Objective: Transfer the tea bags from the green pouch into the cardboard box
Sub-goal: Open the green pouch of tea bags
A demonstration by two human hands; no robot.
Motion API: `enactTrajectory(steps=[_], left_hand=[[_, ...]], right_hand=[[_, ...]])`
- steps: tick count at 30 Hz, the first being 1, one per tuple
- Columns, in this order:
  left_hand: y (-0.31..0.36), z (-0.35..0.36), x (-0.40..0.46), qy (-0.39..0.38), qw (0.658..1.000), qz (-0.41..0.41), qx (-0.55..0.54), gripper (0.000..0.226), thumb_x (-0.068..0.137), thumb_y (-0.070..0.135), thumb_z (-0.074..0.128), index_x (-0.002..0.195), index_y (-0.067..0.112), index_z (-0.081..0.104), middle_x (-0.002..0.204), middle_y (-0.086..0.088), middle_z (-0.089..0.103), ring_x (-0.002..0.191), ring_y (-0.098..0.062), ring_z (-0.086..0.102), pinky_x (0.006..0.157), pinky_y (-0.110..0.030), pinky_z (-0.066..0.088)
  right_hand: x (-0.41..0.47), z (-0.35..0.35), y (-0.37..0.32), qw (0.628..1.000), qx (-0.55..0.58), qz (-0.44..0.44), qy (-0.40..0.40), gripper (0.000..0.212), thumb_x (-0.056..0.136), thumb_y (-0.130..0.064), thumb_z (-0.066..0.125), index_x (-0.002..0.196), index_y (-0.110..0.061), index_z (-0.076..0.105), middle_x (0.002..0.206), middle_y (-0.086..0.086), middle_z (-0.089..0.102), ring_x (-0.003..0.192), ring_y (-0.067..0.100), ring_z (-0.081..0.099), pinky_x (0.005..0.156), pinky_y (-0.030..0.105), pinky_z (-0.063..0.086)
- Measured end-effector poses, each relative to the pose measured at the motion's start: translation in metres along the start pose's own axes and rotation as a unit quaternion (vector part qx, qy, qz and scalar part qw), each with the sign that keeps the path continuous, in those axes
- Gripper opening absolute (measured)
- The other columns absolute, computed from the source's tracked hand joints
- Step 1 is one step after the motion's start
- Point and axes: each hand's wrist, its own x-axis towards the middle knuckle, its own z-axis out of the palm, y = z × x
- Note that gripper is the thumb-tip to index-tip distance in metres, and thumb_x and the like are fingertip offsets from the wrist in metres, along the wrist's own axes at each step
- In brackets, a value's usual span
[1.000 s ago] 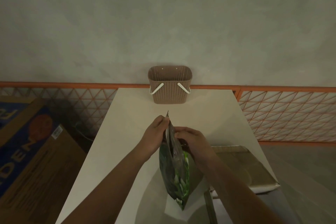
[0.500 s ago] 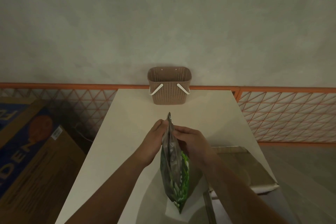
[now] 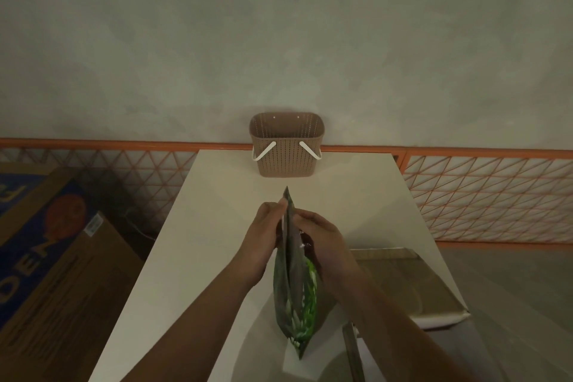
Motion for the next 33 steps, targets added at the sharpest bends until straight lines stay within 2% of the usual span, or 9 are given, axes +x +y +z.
enactTrajectory(steps=[4, 6, 12, 15, 17, 23, 28, 30, 33], left_hand=[[-0.002, -0.004, -0.006, -0.009, 0.997, 0.008, 0.081, 0.032, 0.099, 0.039, 0.06, 0.102, 0.011, 0.046, 0.105, -0.017, 0.06, 0.099, -0.026, 0.068, 0.091, -0.044, 0.057], [-0.003, -0.007, -0.009, -0.003, 0.995, 0.025, 0.097, 0.026, 0.101, 0.035, 0.058, 0.098, 0.014, 0.043, 0.099, -0.012, 0.054, 0.091, -0.021, 0.061, 0.083, -0.038, 0.053], [0.005, -0.017, -0.016, -0.025, 0.985, 0.014, 0.169, 0.032, 0.092, 0.014, 0.07, 0.099, 0.017, 0.039, 0.098, -0.007, 0.05, 0.086, -0.016, 0.056, 0.074, -0.031, 0.053], [0.006, -0.021, -0.024, -0.055, 0.965, 0.007, 0.255, 0.033, 0.088, 0.003, 0.065, 0.1, 0.015, 0.037, 0.094, -0.006, 0.05, 0.081, -0.015, 0.055, 0.061, -0.023, 0.05], [0.011, -0.027, -0.026, -0.028, 0.958, 0.03, 0.282, 0.031, 0.088, -0.001, 0.062, 0.101, 0.013, 0.037, 0.09, -0.006, 0.05, 0.077, -0.014, 0.055, 0.051, -0.017, 0.046], [0.029, -0.053, -0.019, 0.115, 0.948, 0.104, 0.279, 0.033, 0.085, -0.01, 0.059, 0.1, 0.013, 0.041, 0.082, -0.007, 0.051, 0.072, -0.02, 0.055, 0.069, -0.046, 0.055], [0.027, -0.043, -0.02, 0.094, 0.95, 0.085, 0.285, 0.036, 0.088, -0.007, 0.061, 0.111, 0.013, 0.042, 0.084, -0.003, 0.05, 0.072, -0.013, 0.054, 0.057, -0.021, 0.043], [0.028, -0.04, -0.018, 0.084, 0.946, 0.081, 0.302, 0.04, 0.088, -0.003, 0.063, 0.117, 0.016, 0.044, 0.088, -0.002, 0.052, 0.075, -0.014, 0.057, 0.056, -0.019, 0.041], [0.034, -0.039, -0.013, 0.059, 0.928, 0.099, 0.355, 0.054, 0.085, 0.002, 0.067, 0.131, 0.026, 0.053, 0.107, 0.0, 0.054, 0.098, -0.019, 0.061, 0.077, -0.029, 0.053]], right_hand=[[-0.006, -0.004, 0.004, 0.989, -0.133, -0.038, -0.05, 0.047, 0.076, -0.02, 0.067, 0.122, -0.026, 0.059, 0.099, 0.009, 0.071, 0.09, 0.027, 0.071, 0.079, 0.046, 0.059], [-0.011, -0.009, 0.007, 0.981, -0.171, -0.028, -0.09, 0.057, 0.075, -0.014, 0.066, 0.129, -0.028, 0.053, 0.099, 0.008, 0.071, 0.087, 0.027, 0.071, 0.07, 0.04, 0.06], [-0.027, -0.013, 0.006, 0.983, -0.18, -0.038, -0.013, 0.04, 0.087, -0.012, 0.067, 0.123, -0.018, 0.05, 0.101, 0.007, 0.07, 0.08, 0.016, 0.072, 0.059, 0.025, 0.056], [-0.032, -0.009, 0.01, 0.975, -0.21, -0.066, 0.02, 0.032, 0.088, -0.016, 0.066, 0.115, -0.024, 0.05, 0.097, 0.004, 0.071, 0.081, 0.016, 0.071, 0.065, 0.029, 0.06], [-0.036, -0.01, 0.008, 0.97, -0.225, -0.088, 0.04, 0.027, 0.089, -0.017, 0.066, 0.106, -0.03, 0.05, 0.095, 0.001, 0.07, 0.081, 0.015, 0.07, 0.065, 0.025, 0.059], [-0.04, -0.032, -0.011, 0.951, -0.239, -0.129, 0.149, 0.032, 0.088, -0.016, 0.067, 0.114, -0.028, 0.052, 0.074, 0.003, 0.068, 0.059, 0.008, 0.066, 0.05, 0.014, 0.049], [-0.043, -0.017, -0.006, 0.963, -0.23, -0.093, 0.105, 0.029, 0.091, -0.011, 0.062, 0.116, -0.022, 0.052, 0.078, 0.001, 0.066, 0.064, 0.009, 0.064, 0.05, 0.013, 0.049], [-0.042, -0.009, -0.005, 0.96, -0.251, -0.088, 0.092, 0.028, 0.091, -0.011, 0.061, 0.115, -0.022, 0.051, 0.078, -0.005, 0.062, 0.064, 0.006, 0.061, 0.049, 0.012, 0.045], [-0.037, -0.003, -0.008, 0.939, -0.322, -0.085, 0.084, 0.03, 0.088, -0.016, 0.062, 0.112, -0.024, 0.046, 0.079, -0.009, 0.058, 0.068, 0.007, 0.06, 0.052, 0.016, 0.045]])
